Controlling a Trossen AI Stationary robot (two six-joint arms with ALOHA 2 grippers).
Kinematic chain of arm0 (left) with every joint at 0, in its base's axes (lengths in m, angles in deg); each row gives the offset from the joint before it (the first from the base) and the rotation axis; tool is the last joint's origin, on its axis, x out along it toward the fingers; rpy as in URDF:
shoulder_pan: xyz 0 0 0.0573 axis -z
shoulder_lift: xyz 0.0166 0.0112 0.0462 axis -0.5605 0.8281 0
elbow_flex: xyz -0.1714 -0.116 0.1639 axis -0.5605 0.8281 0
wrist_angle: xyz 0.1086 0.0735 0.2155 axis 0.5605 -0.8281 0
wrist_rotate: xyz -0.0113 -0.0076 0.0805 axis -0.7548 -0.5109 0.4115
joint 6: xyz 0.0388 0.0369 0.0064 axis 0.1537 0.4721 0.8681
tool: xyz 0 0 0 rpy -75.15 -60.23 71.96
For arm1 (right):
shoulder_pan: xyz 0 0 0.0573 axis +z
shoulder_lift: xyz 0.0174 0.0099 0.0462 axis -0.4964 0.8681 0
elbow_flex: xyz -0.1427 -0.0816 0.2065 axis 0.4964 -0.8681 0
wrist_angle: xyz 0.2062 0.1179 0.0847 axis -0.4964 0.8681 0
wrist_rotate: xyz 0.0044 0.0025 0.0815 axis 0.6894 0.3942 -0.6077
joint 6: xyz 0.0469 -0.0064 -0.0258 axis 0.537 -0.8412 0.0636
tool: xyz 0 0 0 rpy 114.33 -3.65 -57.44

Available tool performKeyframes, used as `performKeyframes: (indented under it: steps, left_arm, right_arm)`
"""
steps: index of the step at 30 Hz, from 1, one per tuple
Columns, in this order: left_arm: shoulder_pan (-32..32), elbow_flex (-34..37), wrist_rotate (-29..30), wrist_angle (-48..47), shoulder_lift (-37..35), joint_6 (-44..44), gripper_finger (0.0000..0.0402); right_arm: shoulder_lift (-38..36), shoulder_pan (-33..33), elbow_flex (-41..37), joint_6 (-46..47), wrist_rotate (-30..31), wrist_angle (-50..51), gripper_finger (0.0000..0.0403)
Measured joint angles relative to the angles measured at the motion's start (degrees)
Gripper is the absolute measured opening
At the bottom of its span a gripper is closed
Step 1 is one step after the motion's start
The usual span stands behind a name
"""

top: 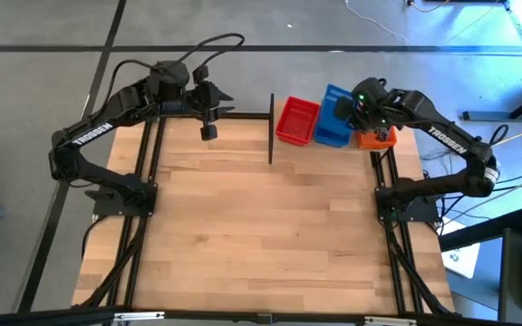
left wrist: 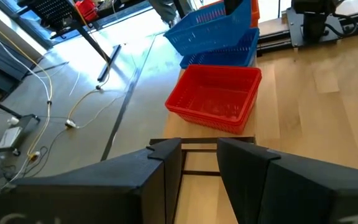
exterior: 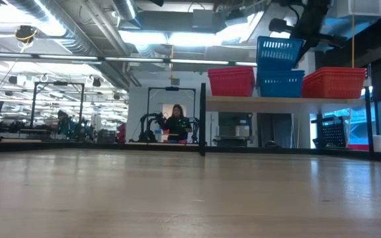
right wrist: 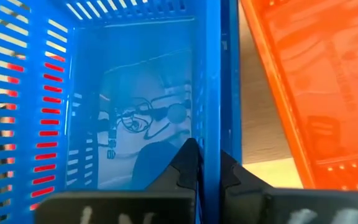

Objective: Stack baskets on shelf by color
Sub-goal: Stack the blue bin on top of the stacked blue bins on the shelf

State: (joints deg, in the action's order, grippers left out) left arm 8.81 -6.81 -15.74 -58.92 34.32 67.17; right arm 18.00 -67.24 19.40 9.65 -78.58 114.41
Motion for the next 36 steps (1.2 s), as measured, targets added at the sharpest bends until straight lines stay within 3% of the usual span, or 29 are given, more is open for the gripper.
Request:
performKeyframes:
  steps: [15,19,36]
  left_arm:
    - [0.0,0.0,0.02,0.0,0.0,1.53,0.0096]
    - [0.0,0.0,0.01,-0.01,0.01,1.53,0.0096]
    - [0.0,0.0,0.02,0.0,0.02,1.53,0.0096]
  right_arm:
    - [4.44,-0.02,0.0,-1.93,1.05,2.45,0.0002]
    - [4.77,-0.2,0.0,-5.74,1.12,2.45,0.0012]
    - [5.08,-0.42,0.0,-5.58,2.58,1.4,0.0018]
